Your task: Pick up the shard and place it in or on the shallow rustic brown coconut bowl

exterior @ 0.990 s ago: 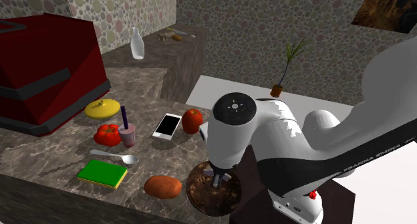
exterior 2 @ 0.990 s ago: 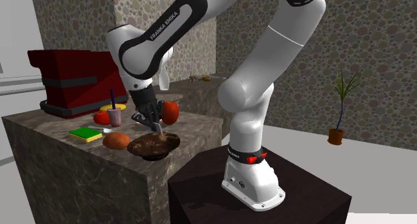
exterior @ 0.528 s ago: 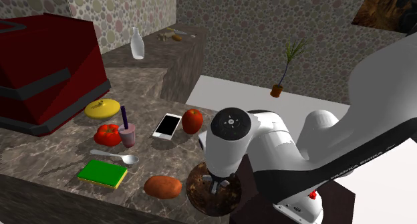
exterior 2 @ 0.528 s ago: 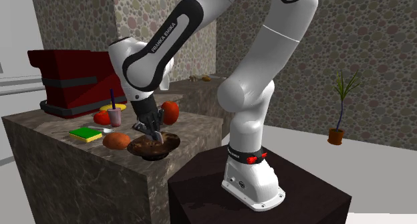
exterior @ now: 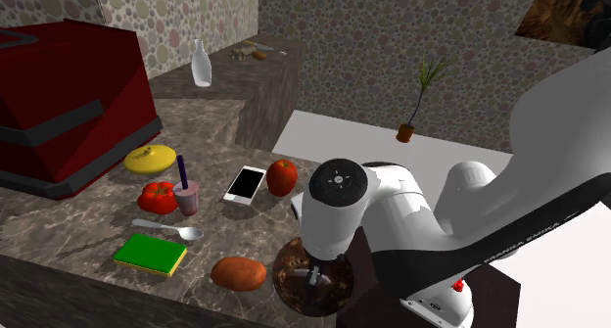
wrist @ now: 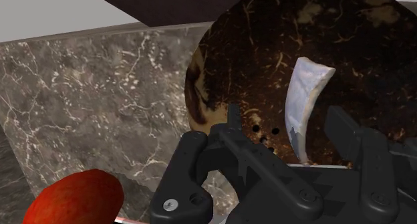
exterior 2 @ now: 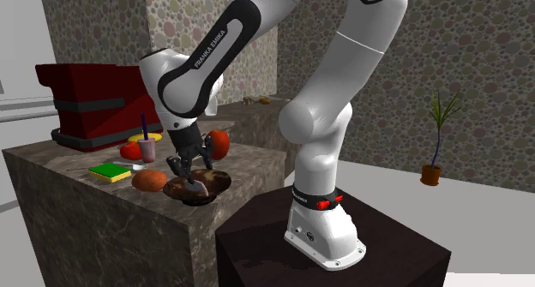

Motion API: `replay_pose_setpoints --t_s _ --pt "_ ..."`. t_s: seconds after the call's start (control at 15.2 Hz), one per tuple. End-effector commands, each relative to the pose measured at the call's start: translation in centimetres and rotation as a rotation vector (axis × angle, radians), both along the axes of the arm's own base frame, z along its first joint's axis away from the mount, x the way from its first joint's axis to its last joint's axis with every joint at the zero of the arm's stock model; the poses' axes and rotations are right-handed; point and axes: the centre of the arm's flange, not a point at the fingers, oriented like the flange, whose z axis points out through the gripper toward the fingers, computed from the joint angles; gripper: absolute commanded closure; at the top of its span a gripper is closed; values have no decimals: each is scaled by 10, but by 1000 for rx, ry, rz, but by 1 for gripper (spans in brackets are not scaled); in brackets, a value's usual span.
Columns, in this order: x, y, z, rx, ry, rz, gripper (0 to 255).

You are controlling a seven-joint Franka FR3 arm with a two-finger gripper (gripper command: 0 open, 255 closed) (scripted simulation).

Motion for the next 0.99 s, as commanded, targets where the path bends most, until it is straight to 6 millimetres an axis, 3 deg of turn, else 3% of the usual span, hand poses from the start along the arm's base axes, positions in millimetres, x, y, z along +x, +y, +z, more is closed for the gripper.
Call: replay_pose_setpoints --t_s 0.0,0.2,0.46,0.92 --pt "0 0 0 0 0 0 0" --pt "0 0 0 0 0 0 0" --pt "-5 13 48 0 0 0 0" --pt "-5 13 48 0 0 0 0"
